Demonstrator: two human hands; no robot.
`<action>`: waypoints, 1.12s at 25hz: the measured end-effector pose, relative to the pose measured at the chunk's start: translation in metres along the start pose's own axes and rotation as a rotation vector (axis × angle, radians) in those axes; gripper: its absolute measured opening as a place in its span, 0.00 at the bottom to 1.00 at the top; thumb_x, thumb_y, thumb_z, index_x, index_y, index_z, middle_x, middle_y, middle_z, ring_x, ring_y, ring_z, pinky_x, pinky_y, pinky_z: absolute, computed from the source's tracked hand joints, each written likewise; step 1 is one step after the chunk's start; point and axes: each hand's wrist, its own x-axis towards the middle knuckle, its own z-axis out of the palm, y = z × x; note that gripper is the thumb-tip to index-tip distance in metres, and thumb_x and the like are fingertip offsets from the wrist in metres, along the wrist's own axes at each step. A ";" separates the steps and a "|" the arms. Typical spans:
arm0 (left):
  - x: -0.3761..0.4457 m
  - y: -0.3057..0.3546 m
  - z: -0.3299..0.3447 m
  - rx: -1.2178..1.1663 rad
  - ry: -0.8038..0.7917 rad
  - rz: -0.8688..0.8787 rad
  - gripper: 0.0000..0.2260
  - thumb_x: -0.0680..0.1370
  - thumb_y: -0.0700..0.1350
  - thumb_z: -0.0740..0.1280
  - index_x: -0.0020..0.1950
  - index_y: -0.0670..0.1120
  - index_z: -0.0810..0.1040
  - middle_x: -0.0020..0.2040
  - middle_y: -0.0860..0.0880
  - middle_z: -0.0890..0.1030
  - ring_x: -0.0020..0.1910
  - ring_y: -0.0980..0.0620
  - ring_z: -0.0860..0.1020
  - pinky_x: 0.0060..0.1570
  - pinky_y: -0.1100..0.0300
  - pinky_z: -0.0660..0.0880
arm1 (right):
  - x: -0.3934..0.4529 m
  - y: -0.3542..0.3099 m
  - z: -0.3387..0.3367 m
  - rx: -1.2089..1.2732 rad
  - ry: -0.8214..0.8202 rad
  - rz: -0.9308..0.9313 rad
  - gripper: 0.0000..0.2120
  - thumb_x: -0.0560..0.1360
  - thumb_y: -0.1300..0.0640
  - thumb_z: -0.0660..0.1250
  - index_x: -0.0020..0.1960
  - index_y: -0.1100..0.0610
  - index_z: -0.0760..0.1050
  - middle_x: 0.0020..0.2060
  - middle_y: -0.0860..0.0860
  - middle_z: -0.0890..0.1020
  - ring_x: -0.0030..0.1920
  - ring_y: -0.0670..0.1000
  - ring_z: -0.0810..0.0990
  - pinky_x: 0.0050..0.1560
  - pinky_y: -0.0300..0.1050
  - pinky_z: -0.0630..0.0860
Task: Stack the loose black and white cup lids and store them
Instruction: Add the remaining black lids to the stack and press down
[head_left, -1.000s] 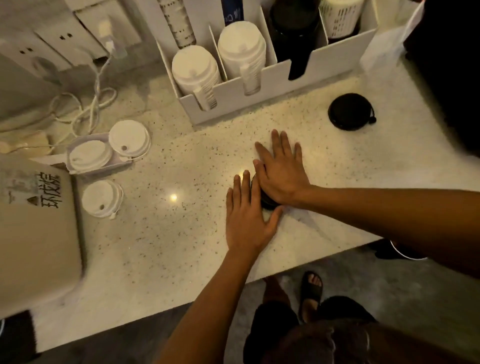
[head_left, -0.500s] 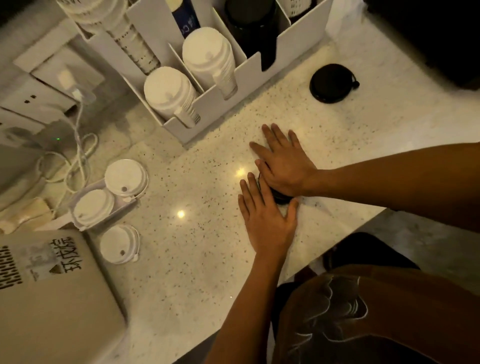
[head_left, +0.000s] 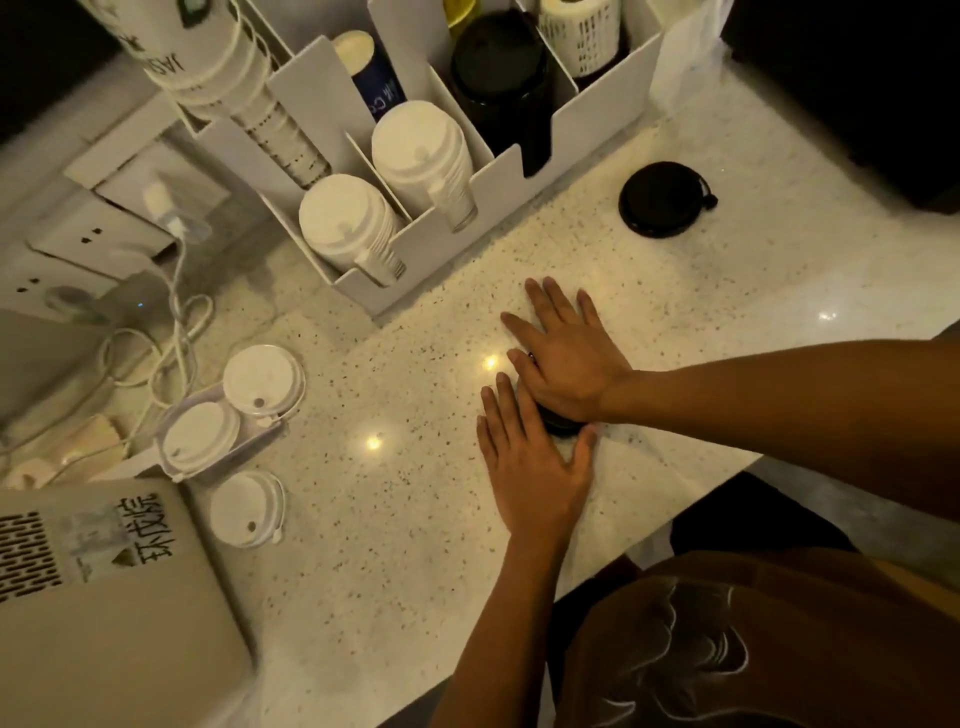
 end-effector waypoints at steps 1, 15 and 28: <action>0.001 0.001 0.000 0.005 0.000 -0.013 0.42 0.77 0.72 0.52 0.82 0.46 0.50 0.83 0.45 0.52 0.82 0.47 0.47 0.79 0.47 0.46 | 0.000 0.001 -0.001 0.005 -0.007 -0.002 0.32 0.81 0.38 0.41 0.81 0.49 0.53 0.81 0.58 0.44 0.80 0.58 0.39 0.78 0.63 0.40; -0.008 0.030 -0.006 -0.500 0.168 -0.179 0.36 0.74 0.66 0.69 0.79 0.60 0.60 0.78 0.55 0.66 0.78 0.58 0.62 0.76 0.54 0.63 | -0.032 0.045 -0.055 0.340 -0.132 -0.020 0.21 0.83 0.42 0.53 0.66 0.53 0.75 0.67 0.55 0.76 0.68 0.55 0.71 0.68 0.53 0.71; 0.023 0.169 -0.021 -1.228 0.084 -0.587 0.29 0.69 0.63 0.75 0.69 0.61 0.75 0.67 0.51 0.80 0.61 0.53 0.82 0.56 0.56 0.81 | -0.039 0.110 -0.104 0.771 -0.077 0.403 0.30 0.82 0.38 0.48 0.49 0.59 0.81 0.44 0.57 0.84 0.46 0.54 0.83 0.54 0.54 0.81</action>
